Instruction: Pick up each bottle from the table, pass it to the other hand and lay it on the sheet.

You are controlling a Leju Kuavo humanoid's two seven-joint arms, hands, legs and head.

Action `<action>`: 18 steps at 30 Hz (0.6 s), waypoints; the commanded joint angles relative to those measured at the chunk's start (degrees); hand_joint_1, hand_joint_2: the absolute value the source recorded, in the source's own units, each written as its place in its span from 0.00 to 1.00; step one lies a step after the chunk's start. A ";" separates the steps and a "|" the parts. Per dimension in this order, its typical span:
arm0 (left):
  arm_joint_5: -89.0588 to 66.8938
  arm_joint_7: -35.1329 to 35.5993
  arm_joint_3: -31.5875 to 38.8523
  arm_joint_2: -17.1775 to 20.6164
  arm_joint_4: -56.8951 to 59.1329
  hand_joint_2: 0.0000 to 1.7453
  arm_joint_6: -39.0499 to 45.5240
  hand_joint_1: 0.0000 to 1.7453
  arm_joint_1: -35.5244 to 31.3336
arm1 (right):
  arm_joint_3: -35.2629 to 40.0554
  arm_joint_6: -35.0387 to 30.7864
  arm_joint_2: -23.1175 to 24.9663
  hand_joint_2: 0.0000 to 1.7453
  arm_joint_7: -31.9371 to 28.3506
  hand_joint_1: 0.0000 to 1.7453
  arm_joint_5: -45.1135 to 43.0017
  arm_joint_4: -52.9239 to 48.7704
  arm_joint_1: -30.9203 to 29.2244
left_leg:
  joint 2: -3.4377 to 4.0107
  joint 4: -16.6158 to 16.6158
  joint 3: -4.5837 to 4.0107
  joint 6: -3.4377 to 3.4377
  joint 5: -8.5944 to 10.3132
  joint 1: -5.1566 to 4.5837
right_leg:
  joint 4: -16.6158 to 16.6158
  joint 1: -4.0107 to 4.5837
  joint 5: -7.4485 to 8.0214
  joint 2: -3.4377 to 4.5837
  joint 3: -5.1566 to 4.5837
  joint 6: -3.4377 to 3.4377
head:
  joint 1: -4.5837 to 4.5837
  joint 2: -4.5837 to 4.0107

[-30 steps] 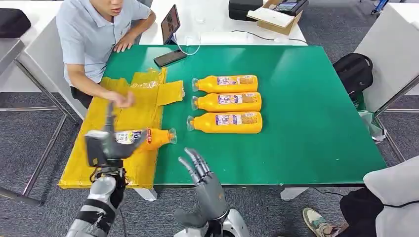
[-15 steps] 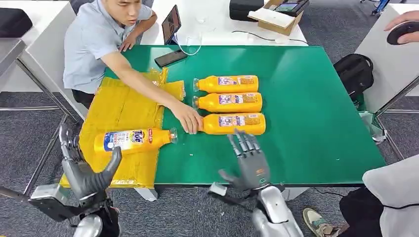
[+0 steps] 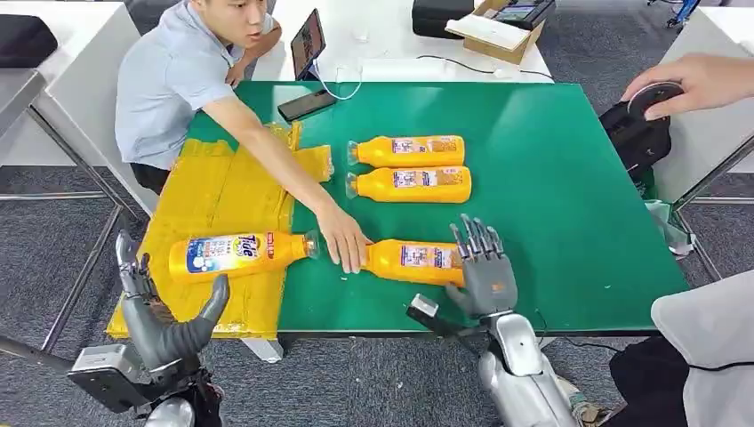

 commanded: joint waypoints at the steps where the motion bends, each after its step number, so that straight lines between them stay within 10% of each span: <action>1: 0.14 2.73 -2.98 0.02 10.16 1.00 0.98 0.00 -5.21 | 5.17 -0.18 -0.25 1.00 4.07 0.00 -1.66 23.32 -12.18 | 0.11 -0.06 0.15 -0.07 0.00 0.04 | -0.08 0.05 0.04 0.08 0.13 -0.08 | -0.02 0.00; 18: -0.28 4.72 -5.65 0.38 12.15 1.00 0.13 0.00 -6.59 | 7.41 9.73 -0.65 1.00 9.99 0.00 -3.39 33.16 -16.98 | 0.00 -0.03 0.17 -0.10 0.02 0.08 | -0.06 0.10 0.02 -0.08 0.16 -0.12 | -0.02 0.00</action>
